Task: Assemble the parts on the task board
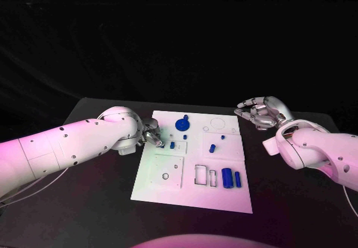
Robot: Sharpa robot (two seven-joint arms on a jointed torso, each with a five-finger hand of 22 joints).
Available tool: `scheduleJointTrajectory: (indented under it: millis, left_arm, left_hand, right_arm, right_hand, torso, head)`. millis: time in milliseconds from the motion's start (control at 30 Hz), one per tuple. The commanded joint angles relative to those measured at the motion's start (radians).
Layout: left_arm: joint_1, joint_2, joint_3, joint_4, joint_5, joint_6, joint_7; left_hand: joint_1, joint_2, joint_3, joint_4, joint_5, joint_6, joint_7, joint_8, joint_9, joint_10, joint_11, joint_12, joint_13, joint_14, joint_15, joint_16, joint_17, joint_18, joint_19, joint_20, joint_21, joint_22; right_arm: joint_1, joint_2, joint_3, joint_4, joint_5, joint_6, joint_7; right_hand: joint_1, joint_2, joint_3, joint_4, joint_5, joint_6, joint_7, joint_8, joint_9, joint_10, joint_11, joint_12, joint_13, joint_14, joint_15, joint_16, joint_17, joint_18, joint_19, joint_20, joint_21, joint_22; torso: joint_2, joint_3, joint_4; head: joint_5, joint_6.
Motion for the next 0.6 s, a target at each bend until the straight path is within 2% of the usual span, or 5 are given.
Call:
scheduleJointTrajectory:
  millis: [33,367,600]
  left_arm:
    - [-0.002,0.004,-0.001,0.000,0.004,0.022,-0.004]
    - [-0.002,0.017,-0.001,-0.010,0.017,0.019,-0.004]
    - [-0.002,0.026,-0.001,-0.020,0.025,0.020,-0.004]
  left_hand:
    - [-0.014,0.000,0.158,-0.166,0.005,0.022,-0.017,0.009,-0.002,0.008,0.000,0.005,0.005,0.103,-0.006,0.004,0.245,-0.016,0.006,-0.003,0.005,0.001]
    - [-0.036,0.006,0.131,-0.159,-0.002,0.028,-0.022,0.014,-0.008,0.023,-0.003,0.018,0.028,0.103,-0.008,0.005,0.246,-0.016,0.007,-0.004,0.007,0.005]
    - [-0.059,0.005,0.068,-0.143,-0.016,0.031,-0.030,0.017,-0.018,0.030,-0.009,0.022,0.037,0.103,-0.012,0.004,0.246,-0.016,0.007,-0.007,0.006,0.004]
  right_arm:
    - [-0.001,0.000,0.000,0.001,-0.005,0.011,0.004]
    - [-0.001,0.001,0.000,0.000,-0.005,0.011,0.005]
    - [-0.001,0.001,0.000,0.000,-0.005,0.011,0.005]
  right_hand:
    - [-0.001,0.012,-0.001,0.004,0.006,-0.004,-0.003,0.005,-0.001,-0.002,-0.001,-0.002,0.000,0.055,0.005,-0.003,0.051,0.014,-0.007,-0.002,-0.006,0.012]
    - [-0.001,0.012,-0.001,0.004,0.006,-0.004,-0.003,0.005,-0.001,-0.002,-0.001,-0.002,0.000,0.055,0.005,-0.003,0.051,0.014,-0.007,-0.002,-0.006,0.012]
    - [-0.001,0.013,-0.004,0.008,0.010,-0.004,-0.003,0.006,-0.001,-0.002,-0.002,-0.001,0.000,0.055,0.005,-0.004,0.050,0.013,-0.007,-0.002,-0.006,0.013]
  torso:
    - [0.000,0.0001,-0.0001]
    - [0.000,0.0004,-0.0006]
    - [0.000,0.0007,-0.0010]
  head:
    - [0.000,-0.001]
    - [0.000,-0.002]
    - [0.000,-0.002]
